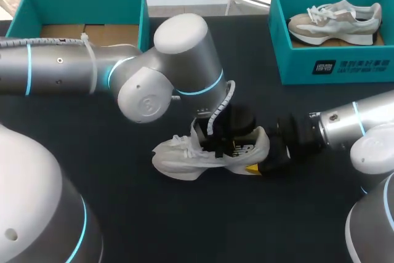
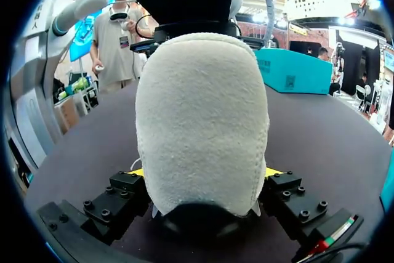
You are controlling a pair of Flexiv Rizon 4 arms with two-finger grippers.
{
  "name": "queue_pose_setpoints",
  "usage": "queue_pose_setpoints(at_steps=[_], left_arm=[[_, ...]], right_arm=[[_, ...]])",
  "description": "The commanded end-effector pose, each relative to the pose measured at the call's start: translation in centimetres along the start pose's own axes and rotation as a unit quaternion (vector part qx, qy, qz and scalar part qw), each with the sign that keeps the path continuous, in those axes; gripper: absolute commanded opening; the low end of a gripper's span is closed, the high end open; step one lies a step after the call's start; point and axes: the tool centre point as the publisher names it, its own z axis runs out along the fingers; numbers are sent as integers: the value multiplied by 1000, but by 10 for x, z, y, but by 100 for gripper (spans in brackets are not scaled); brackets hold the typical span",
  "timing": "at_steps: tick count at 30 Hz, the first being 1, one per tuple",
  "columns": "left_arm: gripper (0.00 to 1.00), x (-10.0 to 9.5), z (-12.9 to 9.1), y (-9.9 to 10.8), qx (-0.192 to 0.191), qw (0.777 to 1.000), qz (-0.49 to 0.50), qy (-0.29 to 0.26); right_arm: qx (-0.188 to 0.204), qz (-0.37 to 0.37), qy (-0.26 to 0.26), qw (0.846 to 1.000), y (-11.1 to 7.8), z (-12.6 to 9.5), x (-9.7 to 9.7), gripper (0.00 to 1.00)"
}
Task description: Take the shoe out of the shoebox, open the shoe tongue, remove and reinsert the insole, then place the shoe into the shoebox
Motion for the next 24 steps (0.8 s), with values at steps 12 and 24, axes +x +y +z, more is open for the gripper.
queue_pose_setpoints(at_steps=[12,24], left_arm=[[0,-14,-9,5,-21,1000,-5,-16],[0,-23,-58,5,-32,995,-44,82]], right_arm=[[2,1,-1,1000,2,1,-2,0],[2,1,-1,1000,2,1,-2,0]])
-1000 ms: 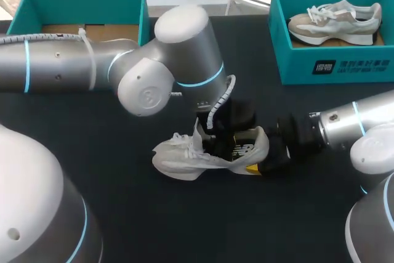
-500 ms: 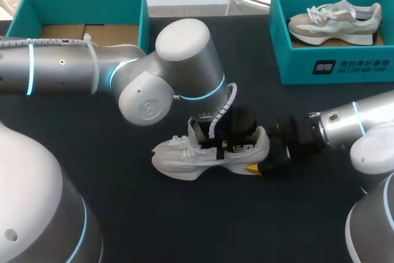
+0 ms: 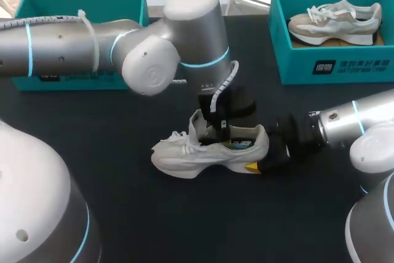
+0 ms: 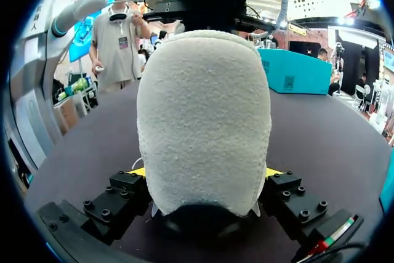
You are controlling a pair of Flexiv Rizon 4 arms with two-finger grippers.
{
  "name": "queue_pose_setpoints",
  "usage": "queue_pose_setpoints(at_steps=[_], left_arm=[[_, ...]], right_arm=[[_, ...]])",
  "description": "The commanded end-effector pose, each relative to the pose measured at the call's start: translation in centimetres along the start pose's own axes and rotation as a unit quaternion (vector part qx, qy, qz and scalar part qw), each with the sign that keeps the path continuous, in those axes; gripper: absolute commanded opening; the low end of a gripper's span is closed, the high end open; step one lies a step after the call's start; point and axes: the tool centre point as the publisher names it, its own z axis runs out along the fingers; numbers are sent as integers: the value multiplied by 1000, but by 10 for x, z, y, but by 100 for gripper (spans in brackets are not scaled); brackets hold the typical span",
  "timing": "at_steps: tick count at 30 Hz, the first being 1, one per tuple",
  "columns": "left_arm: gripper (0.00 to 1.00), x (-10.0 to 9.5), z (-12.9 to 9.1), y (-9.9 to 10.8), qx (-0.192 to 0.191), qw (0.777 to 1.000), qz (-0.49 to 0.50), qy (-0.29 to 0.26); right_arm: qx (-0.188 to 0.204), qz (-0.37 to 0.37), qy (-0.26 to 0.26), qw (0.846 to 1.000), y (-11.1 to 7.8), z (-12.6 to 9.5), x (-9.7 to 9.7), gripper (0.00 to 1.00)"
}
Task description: Take the shoe out of the shoebox, open the shoe tongue, remove and reinsert the insole, then place the shoe into the shoebox
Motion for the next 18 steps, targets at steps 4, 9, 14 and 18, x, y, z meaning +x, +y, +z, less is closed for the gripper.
queue_pose_setpoints(at_steps=[4,9,14,18], left_arm=[[0,-7,-29,6,17,999,-14,44],[0,-1,-44,5,34,997,-22,70],[0,14,-64,-2,58,994,-14,90],[0,25,-79,-6,77,993,-6,94]], right_arm=[[3,0,0,1000,1,1,1,0],[3,0,0,1000,1,1,1,0],[3,0,0,1000,1,1,1,0],[3,0,0,1000,1,1,1,0]])
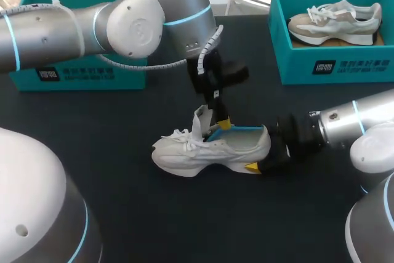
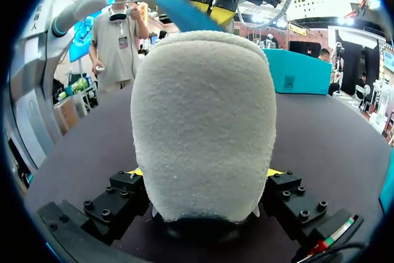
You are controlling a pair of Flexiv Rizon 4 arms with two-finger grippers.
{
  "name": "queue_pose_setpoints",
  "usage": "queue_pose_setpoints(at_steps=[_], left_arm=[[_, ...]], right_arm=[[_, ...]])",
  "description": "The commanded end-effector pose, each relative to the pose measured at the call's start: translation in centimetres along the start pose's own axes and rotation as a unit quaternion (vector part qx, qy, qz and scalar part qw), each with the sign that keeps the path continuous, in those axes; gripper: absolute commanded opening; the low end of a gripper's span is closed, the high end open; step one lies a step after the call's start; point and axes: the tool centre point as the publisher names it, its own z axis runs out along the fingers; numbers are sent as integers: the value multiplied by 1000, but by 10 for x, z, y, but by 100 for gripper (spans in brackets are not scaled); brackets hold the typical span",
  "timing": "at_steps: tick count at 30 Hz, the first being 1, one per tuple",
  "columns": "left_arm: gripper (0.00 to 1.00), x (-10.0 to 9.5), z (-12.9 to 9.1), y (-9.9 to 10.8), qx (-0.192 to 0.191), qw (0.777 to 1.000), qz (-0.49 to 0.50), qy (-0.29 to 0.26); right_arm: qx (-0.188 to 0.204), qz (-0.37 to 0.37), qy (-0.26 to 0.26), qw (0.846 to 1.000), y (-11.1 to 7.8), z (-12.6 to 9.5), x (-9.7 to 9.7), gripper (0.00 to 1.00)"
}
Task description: Take the shoe out of the shoebox, open the shoe tongue, remove and reinsert the insole, then place the shoe into the shoebox
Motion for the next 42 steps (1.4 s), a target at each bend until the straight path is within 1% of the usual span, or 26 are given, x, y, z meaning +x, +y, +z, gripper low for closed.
queue_pose_setpoints(at_steps=[1,5,11,16,20,21,26,27,28,29,31,33,36,38,42], left_arm=[[0,16,-16,4,10,1000,7,-4],[0,20,-15,-2,27,1000,15,3],[0,22,5,-16,26,999,23,12],[0,22,19,-25,43,999,27,-2],[0,26,25,-28,56,998,27,-9],[0,27,27,-29,65,997,27,-13],[0,28,36,-33,65,997,27,-37],[32,29,36,-33,70,996,27,-46],[48,31,36,-31,71,996,28,-50],[58,32,35,-30,75,995,28,-56],[86,34,34,-27,83,994,26,-72],[99,34,32,-24,94,991,26,-95],[100,33,31,-21,105,987,23,-119],[100,31,31,-20,110,983,23,-146],[100,29,31,-19,109,979,23,-170]], right_arm=[[3,1,0,1000,1,1,0,0],[3,1,0,1000,1,1,0,0],[3,1,0,1000,1,1,0,0],[3,1,0,1000,1,1,0,0],[3,1,0,1000,1,1,0,0],[3,1,0,1000,1,1,0,0],[3,1,0,1000,1,1,0,0],[3,1,0,1000,1,1,0,0],[3,1,0,1000,1,1,0,0],[3,1,0,1000,1,1,0,0],[3,1,0,1000,1,1,0,0],[3,1,0,1000,1,1,0,0],[3,1,0,1000,1,1,0,0],[3,1,0,1000,1,1,0,0],[3,1,0,1000,1,1,0,0]])
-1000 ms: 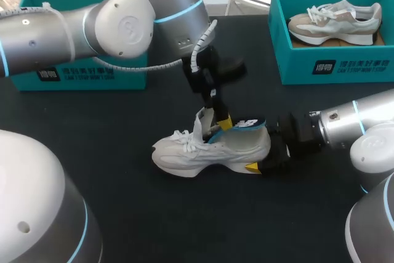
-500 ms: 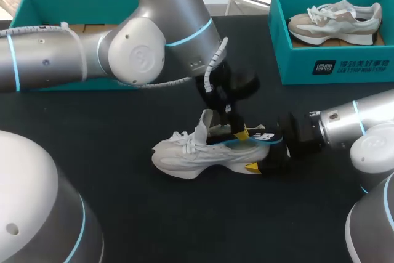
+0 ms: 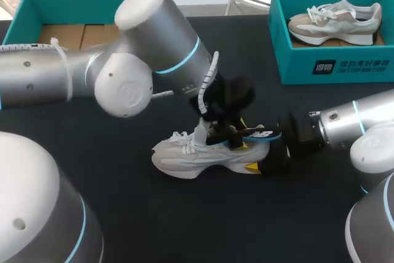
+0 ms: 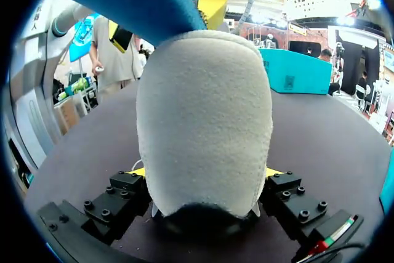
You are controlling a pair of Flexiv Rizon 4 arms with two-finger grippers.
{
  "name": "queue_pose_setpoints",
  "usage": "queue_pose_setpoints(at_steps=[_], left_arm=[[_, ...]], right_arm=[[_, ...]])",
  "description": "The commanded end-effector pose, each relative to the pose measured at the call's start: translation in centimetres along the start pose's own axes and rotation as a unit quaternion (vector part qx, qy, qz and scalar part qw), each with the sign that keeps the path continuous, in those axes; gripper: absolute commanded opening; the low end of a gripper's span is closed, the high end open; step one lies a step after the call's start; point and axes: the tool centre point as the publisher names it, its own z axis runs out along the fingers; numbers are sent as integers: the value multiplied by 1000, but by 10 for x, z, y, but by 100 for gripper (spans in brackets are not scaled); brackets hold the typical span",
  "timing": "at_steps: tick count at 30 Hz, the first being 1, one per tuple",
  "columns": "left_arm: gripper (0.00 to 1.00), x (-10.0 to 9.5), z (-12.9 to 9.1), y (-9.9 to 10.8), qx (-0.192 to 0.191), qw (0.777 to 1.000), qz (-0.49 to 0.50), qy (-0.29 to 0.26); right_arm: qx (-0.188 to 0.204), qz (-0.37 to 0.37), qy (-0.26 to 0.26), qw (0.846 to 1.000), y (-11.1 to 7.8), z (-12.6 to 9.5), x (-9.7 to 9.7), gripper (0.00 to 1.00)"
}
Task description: Take the shoe out of the shoebox, open the shoe tongue, remove and reinsert the insole, then place the shoe into the shoebox
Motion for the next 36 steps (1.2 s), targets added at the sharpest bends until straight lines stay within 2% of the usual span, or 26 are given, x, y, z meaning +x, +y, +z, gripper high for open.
queue_pose_setpoints(at_steps=[1,7,14,17,21,27,31,36], left_arm=[[100,8,-4,7,8,999,4,-43],[100,5,1,2,5,994,18,-105],[100,-24,3,-6,6,987,2,-160],[99,-30,4,-10,5,984,6,-178],[94,-32,10,-13,-3,982,27,-185],[84,-27,12,-6,-8,980,48,-193],[73,-29,15,0,-7,977,61,-204],[69,-33,16,1,-2,974,64,-215]], right_arm=[[3,1,0,1000,1,1,0,0],[3,1,0,1000,1,1,0,0],[3,1,0,1000,1,1,0,0],[3,1,0,1000,1,1,0,0],[3,1,0,1000,1,1,0,0],[3,1,0,1000,1,1,0,0],[3,1,0,1000,1,1,0,0],[3,1,0,1000,1,1,0,0]])
